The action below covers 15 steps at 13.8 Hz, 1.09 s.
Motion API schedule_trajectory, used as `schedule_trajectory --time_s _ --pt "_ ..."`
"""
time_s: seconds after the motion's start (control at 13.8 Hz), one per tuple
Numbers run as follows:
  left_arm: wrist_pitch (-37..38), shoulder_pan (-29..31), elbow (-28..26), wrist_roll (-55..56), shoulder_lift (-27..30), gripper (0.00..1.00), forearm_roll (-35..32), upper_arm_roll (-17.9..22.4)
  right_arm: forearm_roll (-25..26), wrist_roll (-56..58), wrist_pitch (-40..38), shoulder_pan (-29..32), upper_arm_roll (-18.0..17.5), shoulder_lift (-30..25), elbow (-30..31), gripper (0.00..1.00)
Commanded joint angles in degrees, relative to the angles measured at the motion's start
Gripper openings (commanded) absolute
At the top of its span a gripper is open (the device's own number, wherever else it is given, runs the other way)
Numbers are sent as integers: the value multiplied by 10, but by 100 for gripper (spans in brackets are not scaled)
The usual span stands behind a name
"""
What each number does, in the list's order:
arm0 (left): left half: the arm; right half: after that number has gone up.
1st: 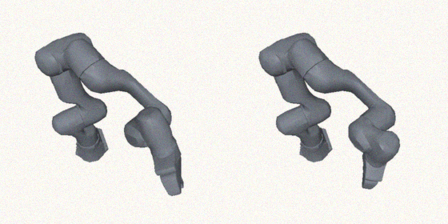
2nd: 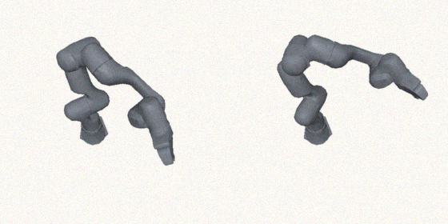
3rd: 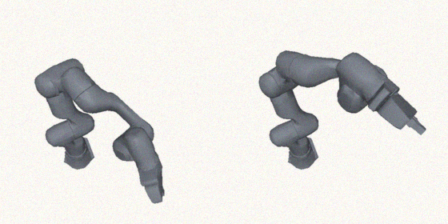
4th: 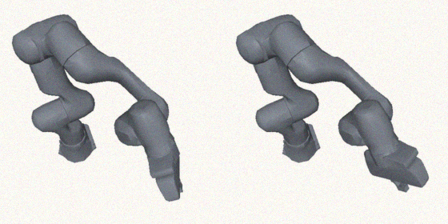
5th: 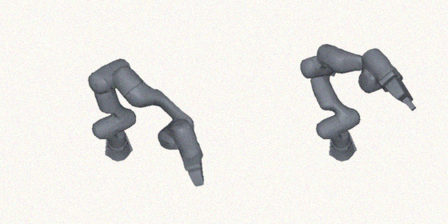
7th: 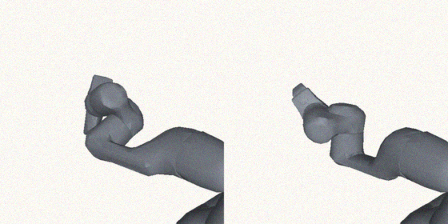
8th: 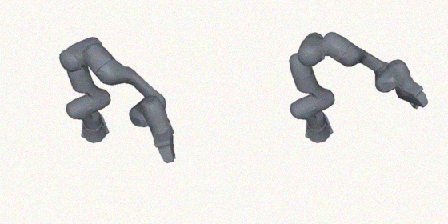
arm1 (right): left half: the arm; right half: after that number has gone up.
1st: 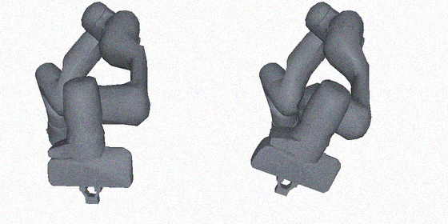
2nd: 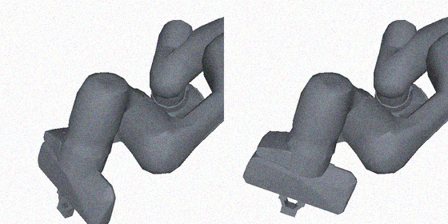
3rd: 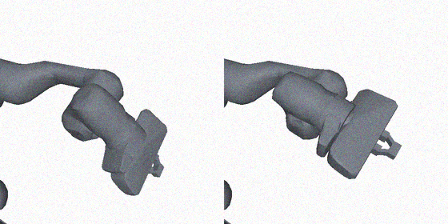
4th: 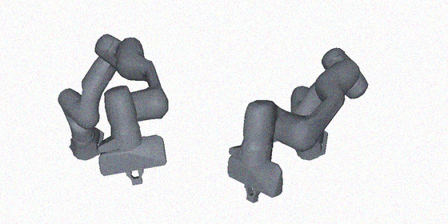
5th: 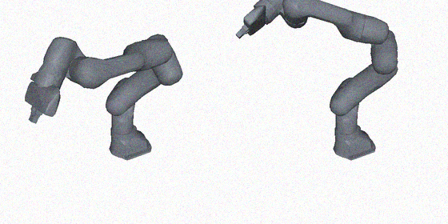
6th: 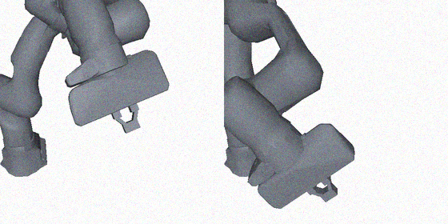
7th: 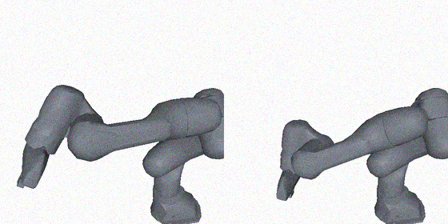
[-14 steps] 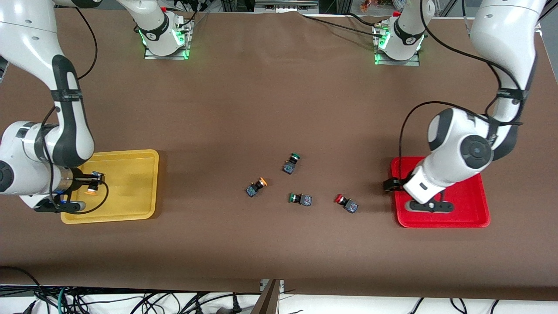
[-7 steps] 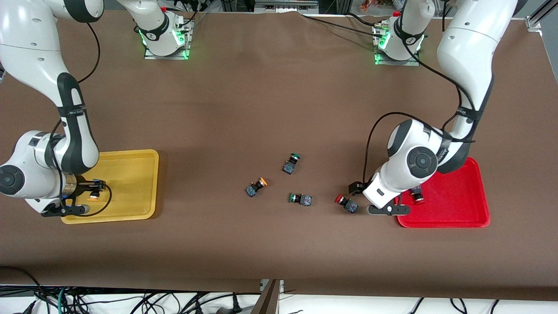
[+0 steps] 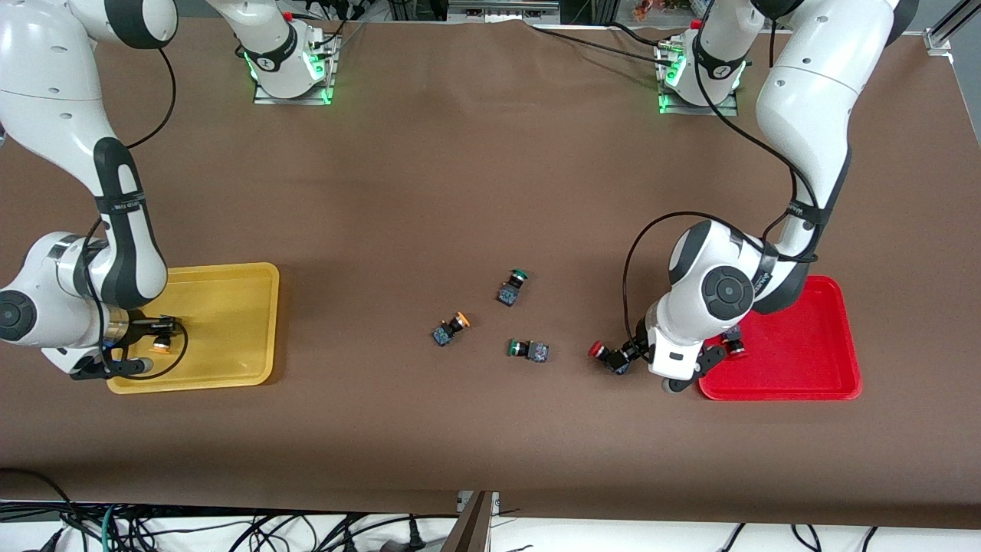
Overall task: Place red and yellow buttons in trays
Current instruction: 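Place the yellow button in the yellow tray while the left gripper grasps red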
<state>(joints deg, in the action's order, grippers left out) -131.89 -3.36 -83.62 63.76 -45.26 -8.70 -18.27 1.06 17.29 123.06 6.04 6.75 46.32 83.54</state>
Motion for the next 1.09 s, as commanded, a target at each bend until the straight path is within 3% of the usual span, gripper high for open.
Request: schedule_trajectory --time_s 0.0,0.36,0.65,0.73,0.8,0.95,1.02 --pt "-17 -25 25 145 -25 100 -10 20 -10 13 -3 3 -13 -16 3 100" --pt "-19 -116 91 277 -80 100 -10 118 -20 -68 -19 -21 -73 -39 -11 100" --pt "-20 -122 91 270 -91 100 -9 126 -19 -218 -13 -91 -77 -39 -14 100" --pt "-20 -120 91 269 -91 71 -8 126 -19 -267 -12 -111 -76 -38 -21 100" --pt "-19 -120 91 269 -90 28 -7 126 -17 -320 -12 -133 -76 -36 -26 100" --pt "-18 -122 91 267 -88 0 -10 126 -14 -436 5 -184 -75 -32 -29 100" --pt "-18 -122 91 256 -87 0 -10 126 -14 -482 22 -200 -75 -30 -29 100"
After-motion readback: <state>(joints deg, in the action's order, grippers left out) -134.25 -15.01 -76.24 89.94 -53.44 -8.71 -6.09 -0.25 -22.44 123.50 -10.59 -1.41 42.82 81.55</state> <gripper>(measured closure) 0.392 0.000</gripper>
